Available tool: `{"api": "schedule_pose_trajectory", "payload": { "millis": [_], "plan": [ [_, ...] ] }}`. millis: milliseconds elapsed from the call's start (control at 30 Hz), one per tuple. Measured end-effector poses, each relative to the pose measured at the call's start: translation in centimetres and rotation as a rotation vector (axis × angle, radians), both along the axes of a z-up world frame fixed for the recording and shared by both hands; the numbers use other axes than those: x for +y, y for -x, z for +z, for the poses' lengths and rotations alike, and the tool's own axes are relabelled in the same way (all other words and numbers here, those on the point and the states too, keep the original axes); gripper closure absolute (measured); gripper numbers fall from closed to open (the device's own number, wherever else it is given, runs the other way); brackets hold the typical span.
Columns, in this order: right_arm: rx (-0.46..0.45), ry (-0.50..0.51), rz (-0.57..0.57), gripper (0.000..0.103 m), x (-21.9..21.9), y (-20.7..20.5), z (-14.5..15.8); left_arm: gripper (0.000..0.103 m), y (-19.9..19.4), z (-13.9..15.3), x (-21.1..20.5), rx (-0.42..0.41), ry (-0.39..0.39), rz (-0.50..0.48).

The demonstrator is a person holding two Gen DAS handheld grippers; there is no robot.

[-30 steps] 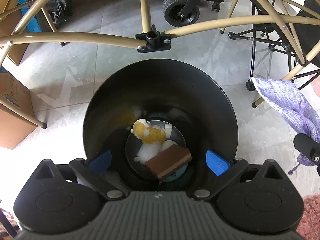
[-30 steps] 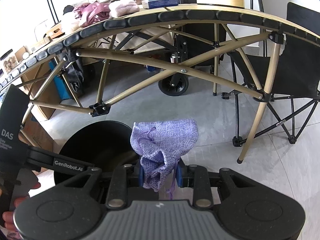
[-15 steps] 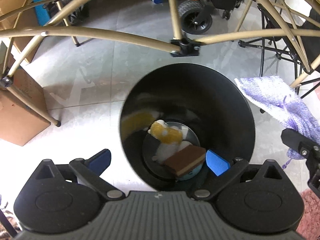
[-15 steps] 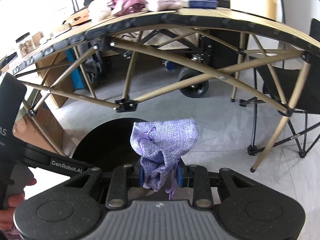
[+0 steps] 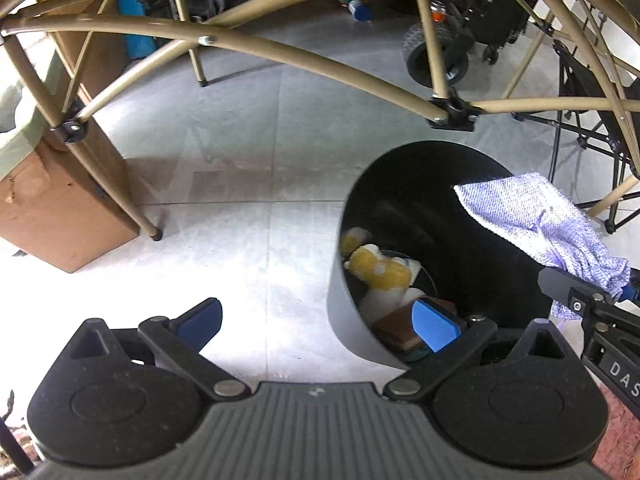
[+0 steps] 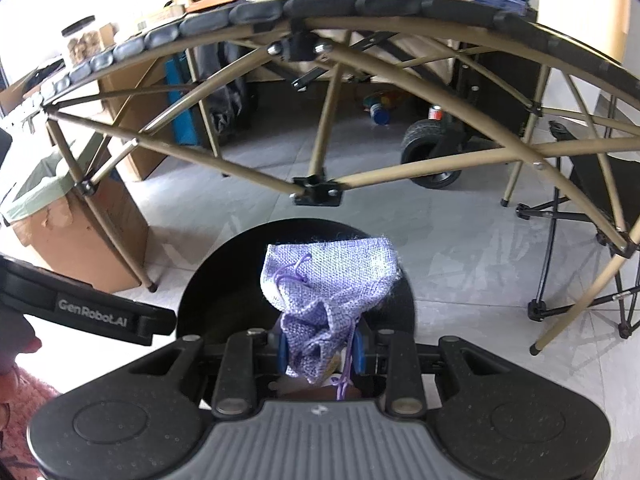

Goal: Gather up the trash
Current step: 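Move the right tool over the bin opening and open it to drop the purple bag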

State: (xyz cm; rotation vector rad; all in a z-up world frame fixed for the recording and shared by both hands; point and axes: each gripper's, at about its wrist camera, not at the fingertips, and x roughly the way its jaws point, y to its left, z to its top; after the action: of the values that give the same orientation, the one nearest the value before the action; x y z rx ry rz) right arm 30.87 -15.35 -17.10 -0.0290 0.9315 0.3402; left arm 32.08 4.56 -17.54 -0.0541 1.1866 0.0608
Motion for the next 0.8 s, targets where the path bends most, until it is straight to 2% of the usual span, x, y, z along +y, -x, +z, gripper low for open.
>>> {"api": "schedule_pose_trajectory", "payload": {
  "millis": [233, 400, 800],
  "plan": [
    [0.041, 0.018, 0.026, 0.075, 2.0, -0.4, -0.8, 0.0, 0.9, 0.3, 1.3, -0.016, -0.042, 0.008],
    [0.082, 0.024, 0.023, 0.075, 2.6, -0.9, -1.6, 0.0, 1.6, 0.7, 1.4, -0.046, -0.099, -0.012],
    [0.168, 0.031, 0.011, 0.074, 3.4, -1.6, -3.0, 0.0, 1.6, 0.5, 1.3, -0.04, -0.113, -0.027]
  ]
}}
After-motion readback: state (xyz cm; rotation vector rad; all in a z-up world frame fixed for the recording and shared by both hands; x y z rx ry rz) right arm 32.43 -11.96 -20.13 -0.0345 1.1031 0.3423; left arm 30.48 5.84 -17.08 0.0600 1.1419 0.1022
